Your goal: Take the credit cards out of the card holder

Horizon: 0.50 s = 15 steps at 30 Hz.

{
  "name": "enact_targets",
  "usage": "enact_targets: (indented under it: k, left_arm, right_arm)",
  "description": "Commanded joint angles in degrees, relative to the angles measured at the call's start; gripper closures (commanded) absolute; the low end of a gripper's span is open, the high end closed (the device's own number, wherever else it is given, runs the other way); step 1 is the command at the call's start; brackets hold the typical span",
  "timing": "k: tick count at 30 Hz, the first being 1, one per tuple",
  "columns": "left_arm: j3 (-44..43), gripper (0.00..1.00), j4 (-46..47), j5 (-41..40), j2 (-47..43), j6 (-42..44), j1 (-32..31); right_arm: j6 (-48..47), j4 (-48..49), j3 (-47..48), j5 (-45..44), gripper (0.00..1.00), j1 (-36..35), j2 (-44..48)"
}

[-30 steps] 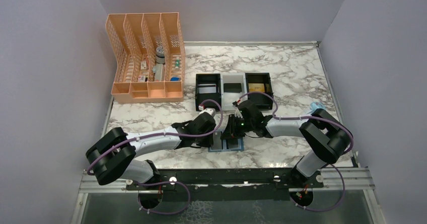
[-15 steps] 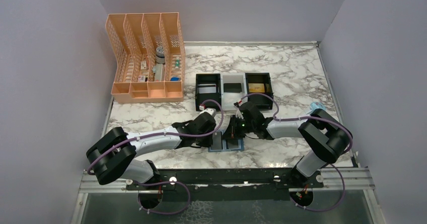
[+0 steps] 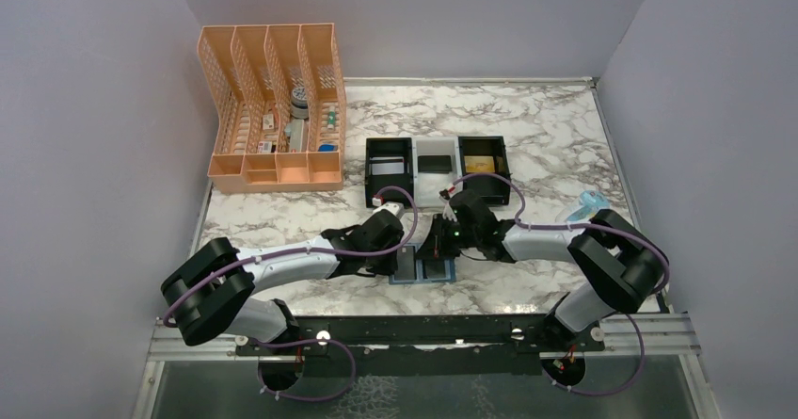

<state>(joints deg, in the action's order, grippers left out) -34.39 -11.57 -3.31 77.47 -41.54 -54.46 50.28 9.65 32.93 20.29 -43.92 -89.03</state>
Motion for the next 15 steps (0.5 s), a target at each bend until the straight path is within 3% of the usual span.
enact_targets:
  k: [1, 9, 15]
  left_arm:
    - [-0.15, 0.83, -2.22, -1.08, 0.66, 0.76, -0.21]
    - [-0.23, 0.86, -2.07, -0.83, 0.74, 0.99, -0.26]
    - [-0.24, 0.87, -1.81, -0.31, 0.85, 1.03, -0.21]
  right_arm:
    - [-1.01, -2.13, -0.06, -2.17, 0.99, -0.46, 1.25]
    - [-2.91, -3.33, 1.56, -1.23, 0.84, -0.46, -1.4]
    - [-5.59, -5.77, 3.11, -2.1, 0.81, -0.72, -3.87]
